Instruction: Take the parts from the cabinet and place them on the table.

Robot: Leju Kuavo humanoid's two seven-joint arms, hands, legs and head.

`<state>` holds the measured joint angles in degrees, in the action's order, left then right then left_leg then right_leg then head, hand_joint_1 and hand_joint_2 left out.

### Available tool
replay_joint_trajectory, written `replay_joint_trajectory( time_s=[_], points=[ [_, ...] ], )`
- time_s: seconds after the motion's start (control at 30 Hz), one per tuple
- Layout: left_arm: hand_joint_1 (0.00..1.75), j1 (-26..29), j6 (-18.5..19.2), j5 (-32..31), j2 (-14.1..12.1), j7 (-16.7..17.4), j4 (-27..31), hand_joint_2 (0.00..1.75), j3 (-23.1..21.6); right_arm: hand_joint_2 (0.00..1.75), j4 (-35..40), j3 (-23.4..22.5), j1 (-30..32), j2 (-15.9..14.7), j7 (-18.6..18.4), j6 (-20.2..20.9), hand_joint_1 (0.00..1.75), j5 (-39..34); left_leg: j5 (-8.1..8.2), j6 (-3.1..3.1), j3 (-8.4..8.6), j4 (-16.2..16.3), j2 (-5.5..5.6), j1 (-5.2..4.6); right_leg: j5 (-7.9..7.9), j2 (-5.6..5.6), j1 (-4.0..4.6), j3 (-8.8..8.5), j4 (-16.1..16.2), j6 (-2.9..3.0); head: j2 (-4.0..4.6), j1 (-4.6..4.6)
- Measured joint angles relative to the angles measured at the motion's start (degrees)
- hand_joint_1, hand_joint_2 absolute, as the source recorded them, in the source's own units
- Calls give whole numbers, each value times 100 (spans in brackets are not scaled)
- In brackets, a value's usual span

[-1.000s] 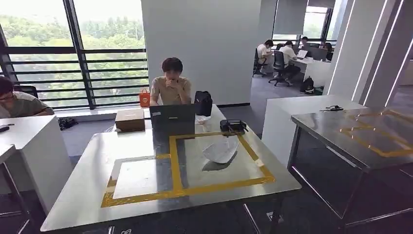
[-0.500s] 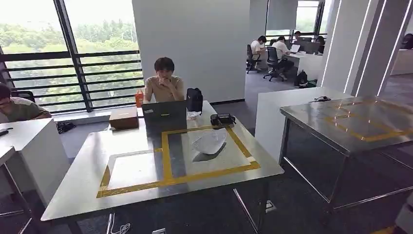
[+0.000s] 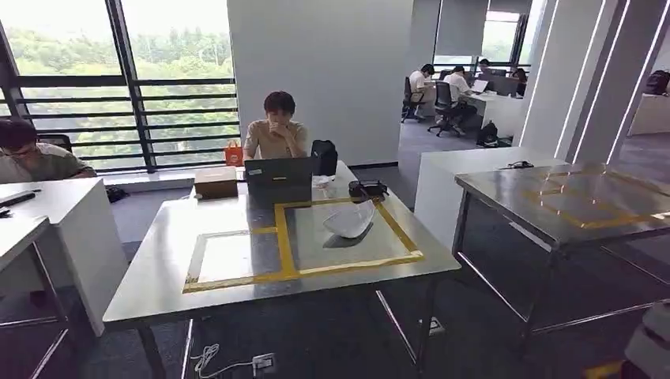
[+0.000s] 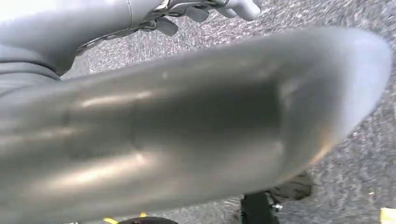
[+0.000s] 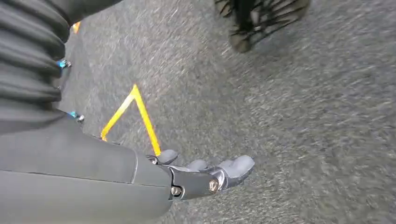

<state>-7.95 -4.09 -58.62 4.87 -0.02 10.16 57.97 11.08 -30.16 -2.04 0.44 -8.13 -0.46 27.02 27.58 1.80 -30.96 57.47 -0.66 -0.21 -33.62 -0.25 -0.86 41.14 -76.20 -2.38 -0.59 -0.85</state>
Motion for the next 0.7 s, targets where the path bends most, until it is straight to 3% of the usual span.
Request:
replay_joint_trajectory(
  time_s=[0.03,0.07,0.1,0.13,0.17,0.27,0.3,0.33,0.37,0.43,0.47,0.5,0.53,0.6,0.63,0.67,0.7],
  points=[
    [0,-5,0,-2,2,9,0,0,-5,175,-2,28,1,28,11,31,0,82,-56,-15,-109,34,-3,0,202,1,0,-171,101,12,-2,6],
    [0,-7,-4,-2,2,20,0,0,-7,175,-2,50,-4,46,20,26,0,113,-111,-32,-214,74,-6,0,425,1,0,-475,450,34,-2,4],
    [0,-7,-15,-2,2,22,0,0,-7,175,-2,65,-9,59,20,17,0,124,-151,-55,-295,107,-5,1,509,3,4,-874,974,68,-2,9],
    [0,-12,-48,0,7,24,0,0,-7,175,-2,70,-23,66,2,15,0,137,-188,-78,-345,147,-10,4,336,10,13,-1235,1522,116,-2,2],
    [0,-6,-132,26,11,35,0,0,-7,175,-2,81,-32,66,-33,17,0,161,-224,-122,-394,165,-9,-18,188,10,57,-1414,1880,157,-2,9],
    [0,14,-317,79,20,39,-2,0,-2,175,-11,109,-10,72,-116,44,0,177,-367,-234,-391,94,-9,7,288,12,93,-1299,1846,263,-2,4],
    [0,58,-351,96,16,46,-2,0,0,175,-17,109,-5,76,-118,56,0,172,-401,-276,-418,98,-6,-15,376,-3,42,-1255,1910,317,0,2],
    [0,83,-371,103,9,50,-2,0,2,175,-22,109,-18,83,-129,68,0,170,-230,-301,-479,182,21,11,435,-27,31,-1212,1922,364,0,4],
    [0,113,-380,109,24,63,-4,0,4,175,-22,109,-19,81,-173,68,0,170,126,-330,-577,455,45,21,498,-23,27,-1147,1926,417,-2,-11],
    [0,134,-387,109,31,68,-15,0,4,175,-24,109,4,83,-197,68,0,172,710,-383,-796,1284,46,44,611,-29,37,-995,1909,411,-2,-13],
    [0,143,-391,111,31,68,-20,0,4,175,-26,109,6,83,-194,68,0,174,852,-398,-858,1645,46,44,665,-36,41,-906,1891,406,0,-18],
    [0,154,-393,111,31,70,-20,0,6,175,-26,109,6,83,-195,68,0,177,825,-405,-822,1781,46,44,710,-37,40,-826,1870,399,-2,-15],
    [0,161,-393,114,28,70,-20,0,9,175,-26,109,5,83,-201,68,0,179,667,-405,-671,1676,46,46,757,-40,38,-764,1847,388,-2,-18],
    [0,158,-387,122,28,61,-17,0,11,175,-28,109,7,85,-203,74,0,183,275,-387,-59,834,46,51,847,-42,31,-625,1808,350,-2,-17],
    [0,150,-310,122,28,46,-17,0,11,175,-28,109,7,90,-166,87,0,185,282,-369,303,280,54,53,883,-42,30,-586,1783,321,-2,-13],
    [0,139,-201,120,24,42,-17,0,11,175,-28,109,8,92,-129,94,0,200,423,-345,522,-32,73,24,924,-42,50,-541,1773,280,-2,-15],
    [0,141,-151,120,20,42,-20,0,11,175,-28,109,7,92,-103,103,0,233,378,-287,463,-8,82,5,977,-48,45,-549,1796,251,-2,2]
  ],
)
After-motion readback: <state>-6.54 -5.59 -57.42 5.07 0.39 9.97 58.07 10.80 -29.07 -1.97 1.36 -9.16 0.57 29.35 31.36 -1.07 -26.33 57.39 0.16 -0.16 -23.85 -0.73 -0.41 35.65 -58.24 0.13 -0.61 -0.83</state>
